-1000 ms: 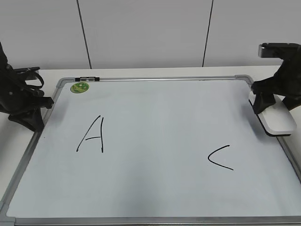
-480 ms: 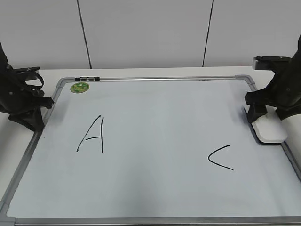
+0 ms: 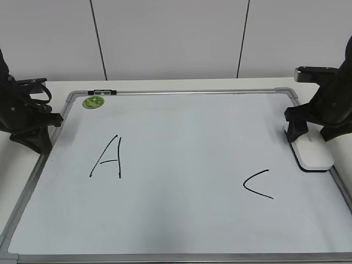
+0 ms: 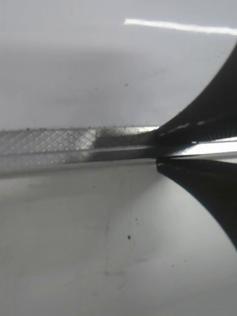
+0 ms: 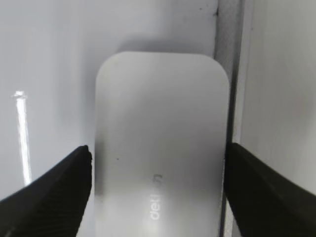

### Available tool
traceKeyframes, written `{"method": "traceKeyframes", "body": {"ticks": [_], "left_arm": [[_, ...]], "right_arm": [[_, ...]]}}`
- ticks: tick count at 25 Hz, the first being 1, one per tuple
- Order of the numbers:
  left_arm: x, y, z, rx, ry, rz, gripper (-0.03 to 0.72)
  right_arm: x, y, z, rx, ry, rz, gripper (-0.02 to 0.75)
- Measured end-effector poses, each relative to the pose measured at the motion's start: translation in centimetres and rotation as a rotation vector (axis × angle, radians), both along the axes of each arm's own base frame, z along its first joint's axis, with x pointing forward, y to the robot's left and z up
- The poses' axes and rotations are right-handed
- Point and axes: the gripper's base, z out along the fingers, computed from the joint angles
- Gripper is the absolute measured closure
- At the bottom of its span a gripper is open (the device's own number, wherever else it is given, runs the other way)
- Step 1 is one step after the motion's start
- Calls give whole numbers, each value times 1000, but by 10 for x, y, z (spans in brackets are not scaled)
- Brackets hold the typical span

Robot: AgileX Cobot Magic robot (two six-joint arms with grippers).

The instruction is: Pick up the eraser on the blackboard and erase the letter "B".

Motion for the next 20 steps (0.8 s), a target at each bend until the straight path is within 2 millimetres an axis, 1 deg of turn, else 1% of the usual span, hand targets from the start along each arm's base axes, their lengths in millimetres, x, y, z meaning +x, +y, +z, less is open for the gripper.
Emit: {"method": "traceKeyframes", "body": {"ticks": [2,4,7,8,9,10,13,14,16,17,19,20], "left_arm": [[0,0,0,0,0,0,566],[1,0,1,1,-4,-1,503],[6,0,10,-2,-15,-4,324],[9,1,16,-4,-24,-4,279],[11,3,26,-7,-33,-5,237],[12,4,39,-9,-41,-10,211],[8,4,86,-15,-60,-34,181],[3,3,102,-18,-66,-41,177],[-9,2,132,-22,-89,-54,176],[-16,1,148,-23,-112,-60,176],[-32,-2,181,-23,-183,-73,176],[-40,-5,196,-24,-221,-82,176]], "right_arm": [[3,0,6,-1,-4,3,118],[6,-1,20,-10,-18,12,111],[10,-1,47,-15,-41,22,110],[9,-1,61,-16,-52,26,110],[9,-1,69,-16,-56,30,110],[5,-1,81,-17,-64,36,110],[-9,2,114,-19,-97,61,110],[-16,4,124,-12,-99,71,110],[-34,6,151,-3,-125,87,110],[-40,6,160,-3,-136,92,111],[-64,7,183,-4,-175,100,111],[-74,7,191,-5,-190,102,111]]}}
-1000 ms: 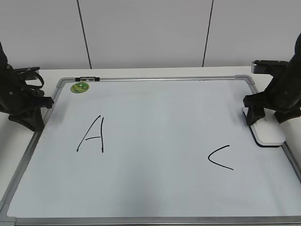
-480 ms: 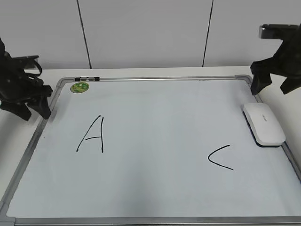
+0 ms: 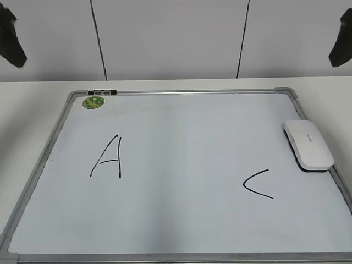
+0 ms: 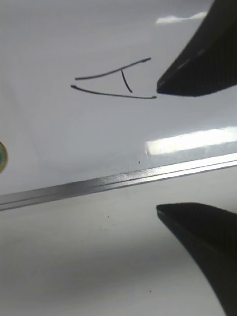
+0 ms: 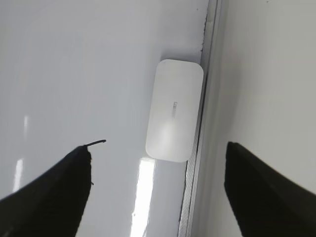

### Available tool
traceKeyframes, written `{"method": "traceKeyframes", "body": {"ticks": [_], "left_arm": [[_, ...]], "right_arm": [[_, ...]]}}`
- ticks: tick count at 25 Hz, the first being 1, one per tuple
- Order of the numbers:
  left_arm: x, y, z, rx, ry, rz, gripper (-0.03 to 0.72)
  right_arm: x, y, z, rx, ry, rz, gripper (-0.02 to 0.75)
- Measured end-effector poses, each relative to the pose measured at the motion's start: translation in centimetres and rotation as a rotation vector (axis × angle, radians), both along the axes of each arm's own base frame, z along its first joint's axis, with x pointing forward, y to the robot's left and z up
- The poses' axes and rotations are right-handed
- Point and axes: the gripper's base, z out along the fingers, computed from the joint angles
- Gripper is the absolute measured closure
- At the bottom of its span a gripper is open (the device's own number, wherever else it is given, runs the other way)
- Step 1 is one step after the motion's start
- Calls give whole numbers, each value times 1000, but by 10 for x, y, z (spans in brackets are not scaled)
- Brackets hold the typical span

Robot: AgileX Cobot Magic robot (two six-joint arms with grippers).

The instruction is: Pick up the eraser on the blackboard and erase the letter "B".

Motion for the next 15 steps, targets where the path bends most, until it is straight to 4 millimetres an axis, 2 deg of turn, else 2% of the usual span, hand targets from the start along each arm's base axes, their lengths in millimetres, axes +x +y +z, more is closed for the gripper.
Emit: {"method": "traceKeyframes", "body": {"ticks": [2,3,5,8,10,13,15], "left_arm": [[-22,-4,36,-4,-89,-15,176],[-34,-5,52,-6,-131,-18,176],[-57,-6,78,-10,-204,-27,176],[-96,-6,105,-17,-286,-33,176],[-127,-4,114,-18,-321,-34,177],[-172,-1,113,-20,-341,-34,178],[-199,1,102,-20,-334,-35,178]], "right_arm": [[-20,0,15,-2,-40,4,112],[-36,0,26,-4,-71,8,113],[-57,0,34,-7,-97,15,118],[-94,0,41,-20,-139,21,123],[-116,-1,39,-26,-154,25,125],[-153,-1,35,-35,-188,23,132],[-176,-2,28,-44,-210,22,136]]}}
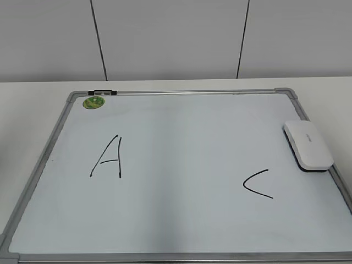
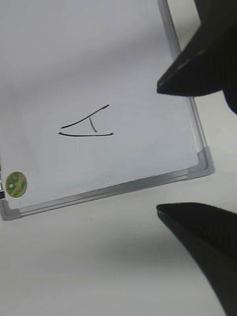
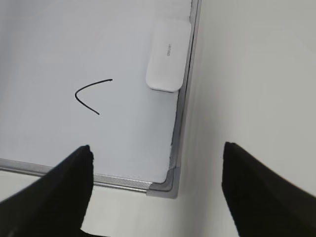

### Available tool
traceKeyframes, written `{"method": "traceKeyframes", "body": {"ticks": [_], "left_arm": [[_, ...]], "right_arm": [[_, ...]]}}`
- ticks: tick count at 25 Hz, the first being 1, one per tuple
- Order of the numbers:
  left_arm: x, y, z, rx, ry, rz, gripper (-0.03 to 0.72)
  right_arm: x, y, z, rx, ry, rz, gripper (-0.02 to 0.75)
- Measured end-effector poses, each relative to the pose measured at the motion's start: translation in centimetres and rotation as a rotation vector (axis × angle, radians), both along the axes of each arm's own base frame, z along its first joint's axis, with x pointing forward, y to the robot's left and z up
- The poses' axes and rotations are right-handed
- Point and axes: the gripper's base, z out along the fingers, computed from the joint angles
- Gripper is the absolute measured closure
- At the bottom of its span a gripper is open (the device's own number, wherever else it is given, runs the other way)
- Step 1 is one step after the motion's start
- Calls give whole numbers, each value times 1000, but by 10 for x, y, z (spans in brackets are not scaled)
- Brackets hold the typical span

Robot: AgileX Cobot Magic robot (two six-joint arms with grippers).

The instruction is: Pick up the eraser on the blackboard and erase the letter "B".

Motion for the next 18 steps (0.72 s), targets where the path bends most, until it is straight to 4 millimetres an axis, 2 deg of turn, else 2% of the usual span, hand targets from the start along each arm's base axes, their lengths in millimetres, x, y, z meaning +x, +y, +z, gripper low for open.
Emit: {"method": "traceKeyframes", "body": {"ticks": [5,9,13,18], "left_arm": [[-63,4,-34,0,1,-2,178],[-99,6,-66,-3,-16,2,178],[-122,10,-94,8,-45,14,178],[-132,13,-124,27,-62,30,178]], "right_arm": [[-50,-1,-23,-14,-70,-6,142],[-72,-1,-53,-14,-59,-11,142],[-90,-5,-80,-45,-29,-35,142],[-109,-11,-96,-70,-72,-91,143]]}}
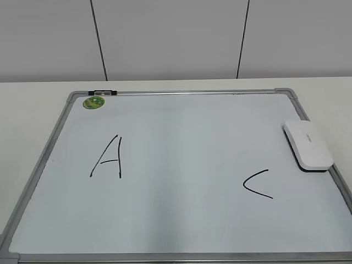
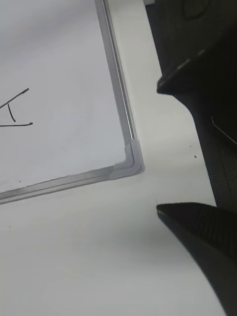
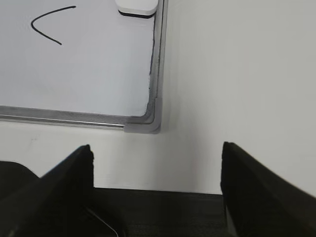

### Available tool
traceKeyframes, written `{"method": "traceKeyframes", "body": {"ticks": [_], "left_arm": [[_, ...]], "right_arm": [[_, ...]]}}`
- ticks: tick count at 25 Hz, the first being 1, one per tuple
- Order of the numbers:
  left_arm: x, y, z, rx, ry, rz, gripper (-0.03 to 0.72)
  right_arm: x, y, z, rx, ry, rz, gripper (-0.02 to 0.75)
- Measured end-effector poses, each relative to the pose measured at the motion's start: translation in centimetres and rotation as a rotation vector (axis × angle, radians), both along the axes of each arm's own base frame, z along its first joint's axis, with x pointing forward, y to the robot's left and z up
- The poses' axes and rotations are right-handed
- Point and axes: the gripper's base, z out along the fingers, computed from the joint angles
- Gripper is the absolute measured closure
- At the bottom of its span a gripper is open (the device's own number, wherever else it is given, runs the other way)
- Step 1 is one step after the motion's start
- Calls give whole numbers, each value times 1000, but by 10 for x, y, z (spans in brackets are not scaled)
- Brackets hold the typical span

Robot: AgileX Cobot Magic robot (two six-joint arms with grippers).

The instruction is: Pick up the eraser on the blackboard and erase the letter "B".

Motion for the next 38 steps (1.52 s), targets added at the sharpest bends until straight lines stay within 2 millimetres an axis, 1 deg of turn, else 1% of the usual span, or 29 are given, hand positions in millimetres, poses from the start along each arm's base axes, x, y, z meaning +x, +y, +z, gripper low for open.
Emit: {"method": "traceKeyframes", "body": {"ticks": [3,5,8,11,14,30,33,38], "left_arm": [[1,2,-15,19,5,12,178],[2,2,-24,25,21,16,178],[3,3,-28,34,33,19,178],[3,3,-28,36,31,20,178],[3,3,-28,36,31,20,178],[2,3,-28,36,21,21,178],[-5,5,-26,32,-25,45,178],[-25,7,-21,27,-162,99,178]], "right_arm": [[-5,-1,-8,-6,-18,-7,143],[-5,-2,-9,-10,-21,-10,143],[-5,-2,-9,-12,-26,-11,143],[-5,-2,-10,-12,-24,-12,143],[-5,-2,-15,-14,-2,-13,143],[-6,-2,-15,-13,-5,-14,144],[-14,-4,-13,-10,-60,-42,144],[-35,-6,-11,-14,-188,-134,146]]}}
